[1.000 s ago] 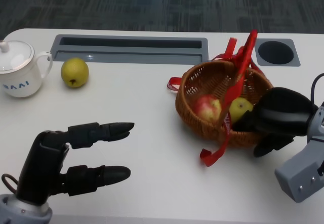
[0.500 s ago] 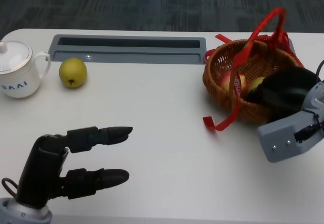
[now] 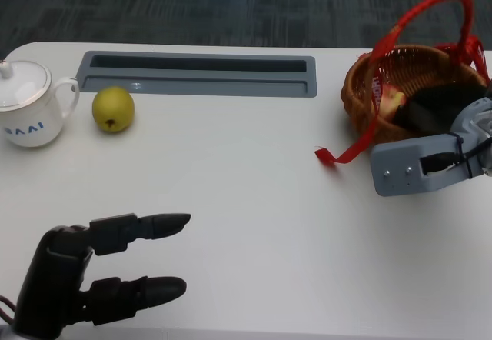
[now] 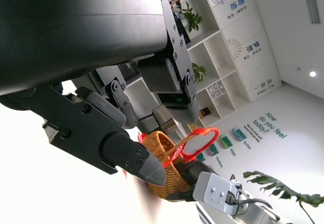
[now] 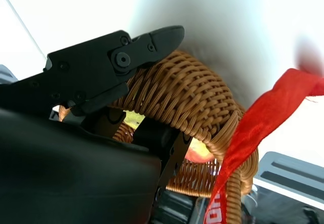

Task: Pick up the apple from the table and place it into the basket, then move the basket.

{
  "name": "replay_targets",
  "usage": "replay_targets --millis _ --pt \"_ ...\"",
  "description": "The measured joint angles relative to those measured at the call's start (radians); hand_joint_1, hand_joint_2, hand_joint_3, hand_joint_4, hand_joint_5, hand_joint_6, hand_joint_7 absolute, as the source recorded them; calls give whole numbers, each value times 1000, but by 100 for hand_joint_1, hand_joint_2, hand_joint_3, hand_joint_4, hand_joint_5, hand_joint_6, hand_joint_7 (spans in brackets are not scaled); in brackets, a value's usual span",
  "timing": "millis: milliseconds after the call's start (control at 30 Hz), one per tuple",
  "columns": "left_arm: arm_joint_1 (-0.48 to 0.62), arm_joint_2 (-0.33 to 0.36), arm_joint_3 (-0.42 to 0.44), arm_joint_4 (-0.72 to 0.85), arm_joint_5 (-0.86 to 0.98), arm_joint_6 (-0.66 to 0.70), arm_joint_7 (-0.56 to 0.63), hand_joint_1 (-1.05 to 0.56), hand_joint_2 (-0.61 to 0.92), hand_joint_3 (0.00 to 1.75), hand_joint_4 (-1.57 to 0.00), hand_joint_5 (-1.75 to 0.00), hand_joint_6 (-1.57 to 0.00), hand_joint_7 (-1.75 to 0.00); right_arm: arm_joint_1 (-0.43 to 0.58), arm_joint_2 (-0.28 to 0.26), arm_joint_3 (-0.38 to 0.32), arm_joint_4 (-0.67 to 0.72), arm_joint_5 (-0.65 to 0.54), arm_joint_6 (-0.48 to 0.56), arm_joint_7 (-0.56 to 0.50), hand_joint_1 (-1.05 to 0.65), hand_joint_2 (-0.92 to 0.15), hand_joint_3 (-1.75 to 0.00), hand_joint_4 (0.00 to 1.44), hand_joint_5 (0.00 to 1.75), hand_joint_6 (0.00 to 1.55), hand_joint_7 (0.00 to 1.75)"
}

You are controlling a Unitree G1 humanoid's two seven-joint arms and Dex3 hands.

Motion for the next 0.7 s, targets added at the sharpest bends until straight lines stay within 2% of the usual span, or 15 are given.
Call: replay_targets --millis 533,700 --pt "34 -6 26 22 25 -60 18 -43 71 0 -115 -1 -105 -1 -9 38 -64 3 37 72 17 -33 -91 -2 115 4 102 1" --pt "45 -12 31 22 41 -61 35 -44 71 0 -115 -1 -106 -1 -9 44 -74 3 40 62 14 -45 -85 0 111 1 96 0"
